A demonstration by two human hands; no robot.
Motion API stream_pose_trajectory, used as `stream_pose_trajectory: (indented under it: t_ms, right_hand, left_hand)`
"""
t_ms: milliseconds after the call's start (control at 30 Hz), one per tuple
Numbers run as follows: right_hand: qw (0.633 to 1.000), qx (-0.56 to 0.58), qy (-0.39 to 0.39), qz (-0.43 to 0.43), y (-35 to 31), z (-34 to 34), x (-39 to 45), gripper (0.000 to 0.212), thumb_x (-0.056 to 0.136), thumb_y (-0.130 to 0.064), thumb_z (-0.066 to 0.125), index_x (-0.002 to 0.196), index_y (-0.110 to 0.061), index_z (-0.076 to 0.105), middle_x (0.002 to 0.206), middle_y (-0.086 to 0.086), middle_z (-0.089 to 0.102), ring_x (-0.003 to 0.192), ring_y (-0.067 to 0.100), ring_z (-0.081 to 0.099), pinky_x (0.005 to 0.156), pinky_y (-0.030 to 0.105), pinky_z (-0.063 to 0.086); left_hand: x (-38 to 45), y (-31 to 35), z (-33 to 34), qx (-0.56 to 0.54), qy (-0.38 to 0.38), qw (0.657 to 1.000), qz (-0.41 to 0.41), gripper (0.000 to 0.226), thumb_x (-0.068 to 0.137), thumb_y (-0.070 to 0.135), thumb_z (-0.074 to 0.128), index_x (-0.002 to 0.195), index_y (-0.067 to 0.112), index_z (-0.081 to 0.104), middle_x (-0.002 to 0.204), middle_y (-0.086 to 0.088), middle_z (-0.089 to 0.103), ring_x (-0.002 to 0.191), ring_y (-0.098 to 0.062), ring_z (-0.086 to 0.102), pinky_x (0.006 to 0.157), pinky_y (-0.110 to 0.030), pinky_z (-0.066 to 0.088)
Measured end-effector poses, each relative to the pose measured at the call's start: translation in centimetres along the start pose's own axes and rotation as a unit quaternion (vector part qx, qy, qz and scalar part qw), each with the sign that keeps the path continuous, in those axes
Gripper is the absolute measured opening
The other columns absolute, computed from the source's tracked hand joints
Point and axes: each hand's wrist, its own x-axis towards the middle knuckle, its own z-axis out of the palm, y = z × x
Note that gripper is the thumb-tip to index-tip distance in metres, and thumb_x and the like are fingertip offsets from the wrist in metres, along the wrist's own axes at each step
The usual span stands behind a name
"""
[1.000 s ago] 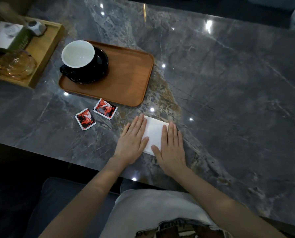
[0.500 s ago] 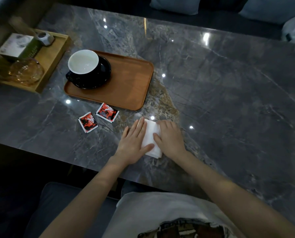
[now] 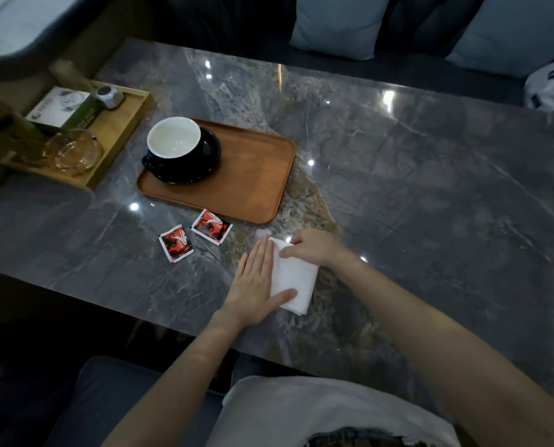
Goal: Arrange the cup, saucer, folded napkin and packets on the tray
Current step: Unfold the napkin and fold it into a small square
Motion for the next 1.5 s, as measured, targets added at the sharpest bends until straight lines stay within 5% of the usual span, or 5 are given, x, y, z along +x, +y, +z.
stream_pose_trajectory:
  t_ms: [300, 400, 833, 1167, 1500]
  right_hand:
    - [0.998, 0.021, -0.054, -0.017, -0.9, -2.0, -0.9, 0.032, 0.078, -0.022, 0.067, 0.084, 0.01, 0.063, 0.075, 0.013, 0.052, 0.067, 0.019, 0.047, 0.054, 0.028, 0.032]
    - [0.997, 0.057, -0.054, -0.009, -1.1, -3.4, -1.7, 0.026, 0.078, -0.022, 0.068, 0.088, 0.002, 0.067, 0.083, 0.019, 0.062, 0.072, 0.016, 0.056, 0.057, 0.025, 0.039]
    - [0.815, 0.559, 0.151, -0.033, -4.7, -6.6, -5.2, 0.006, 0.083, -0.009, 0.062, 0.081, -0.015, 0.063, 0.077, 0.003, 0.068, 0.062, 0.014, 0.066, 0.049, 0.024, 0.051]
    - [0.674, 0.726, 0.117, -0.072, -8.2, -4.0, -2.4, 0.025, 0.083, 0.002, 0.057, 0.106, -0.007, 0.061, 0.091, 0.003, 0.075, 0.082, 0.017, 0.071, 0.061, 0.029, 0.058]
    - [0.738, 0.674, 0.042, -0.001, -7.4, -3.9, 2.1, 0.031, 0.066, -0.027, 0.069, 0.09, -0.008, 0.073, 0.085, 0.007, 0.075, 0.078, 0.018, 0.07, 0.064, 0.03, 0.058]
  left_hand:
    - [-0.2, 0.4, -2.1, -0.252, 0.024, 0.966, -0.054, 0.081, 0.082, 0.051, 0.057, 0.142, 0.013, 0.017, 0.144, 0.001, 0.039, 0.132, -0.012, 0.036, 0.11, -0.039, 0.031]
    - [-0.3, 0.5, -3.9, -0.421, 0.014, 0.898, -0.127, 0.089, 0.075, 0.046, 0.067, 0.144, 0.02, 0.018, 0.131, 0.029, 0.038, 0.111, 0.021, 0.041, 0.09, -0.005, 0.036]
    - [1.2, 2.4, -9.4, -0.83, -0.061, 0.533, -0.153, 0.092, 0.048, 0.061, 0.075, 0.119, 0.007, 0.056, 0.111, -0.011, 0.068, 0.104, -0.022, 0.062, 0.082, -0.037, 0.053]
    - [6.4, 0.7, -15.9, -0.797, 0.075, 0.593, -0.088, 0.024, 0.081, 0.023, 0.057, 0.104, 0.017, 0.06, 0.095, -0.003, 0.075, 0.087, -0.019, 0.07, 0.072, -0.038, 0.058]
    - [10.6, -6.9, -18.5, -0.689, -0.12, 0.691, -0.183, 0.025, 0.083, 0.01, 0.058, 0.107, 0.006, 0.059, 0.095, -0.01, 0.068, 0.084, -0.023, 0.066, 0.074, -0.037, 0.054]
